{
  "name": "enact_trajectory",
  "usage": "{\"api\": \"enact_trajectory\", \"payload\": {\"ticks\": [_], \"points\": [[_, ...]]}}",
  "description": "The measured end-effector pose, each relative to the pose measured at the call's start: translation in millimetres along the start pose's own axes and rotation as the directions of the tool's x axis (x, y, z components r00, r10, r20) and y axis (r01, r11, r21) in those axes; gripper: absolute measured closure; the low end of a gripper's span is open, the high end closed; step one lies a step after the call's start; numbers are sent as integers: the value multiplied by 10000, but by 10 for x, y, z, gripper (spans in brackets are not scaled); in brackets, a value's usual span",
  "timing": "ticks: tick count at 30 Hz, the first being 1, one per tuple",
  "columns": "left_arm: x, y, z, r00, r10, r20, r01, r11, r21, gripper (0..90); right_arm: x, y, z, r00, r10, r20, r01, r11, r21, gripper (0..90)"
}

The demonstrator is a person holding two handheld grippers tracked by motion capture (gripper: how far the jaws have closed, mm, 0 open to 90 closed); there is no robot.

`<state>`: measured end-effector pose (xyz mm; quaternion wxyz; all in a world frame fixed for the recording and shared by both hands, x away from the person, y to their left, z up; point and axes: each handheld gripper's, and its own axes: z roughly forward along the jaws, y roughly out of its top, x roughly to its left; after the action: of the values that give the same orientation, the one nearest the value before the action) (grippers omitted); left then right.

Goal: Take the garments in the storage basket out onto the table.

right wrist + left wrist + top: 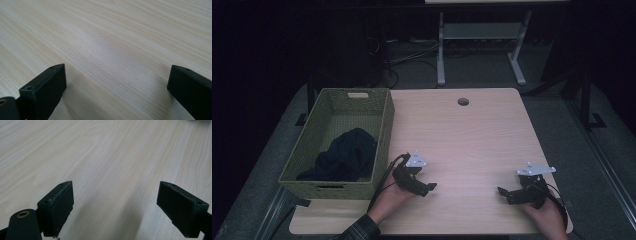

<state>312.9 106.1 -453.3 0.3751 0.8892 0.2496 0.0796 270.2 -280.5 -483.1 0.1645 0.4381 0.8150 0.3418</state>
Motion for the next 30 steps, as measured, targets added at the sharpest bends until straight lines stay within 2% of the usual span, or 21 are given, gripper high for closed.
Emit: {"api": "enact_trajectory", "payload": {"ticks": [5,12,30], "points": [[6,49,-62,10000,19,48,-18,9999,-102,137,6,-3,-2,10000,-13,-18,13,10000,-5,19],[6,94,-112,9997,4,245,-4,10000,-8,136,5,-3,-2,10000,-13,-19,13,10000,-5,19],[18,265,-221,9999,160,42,-160,9998,153,138,6,-3,-2,10000,-13,-18,12,10000,-8,19]]}}
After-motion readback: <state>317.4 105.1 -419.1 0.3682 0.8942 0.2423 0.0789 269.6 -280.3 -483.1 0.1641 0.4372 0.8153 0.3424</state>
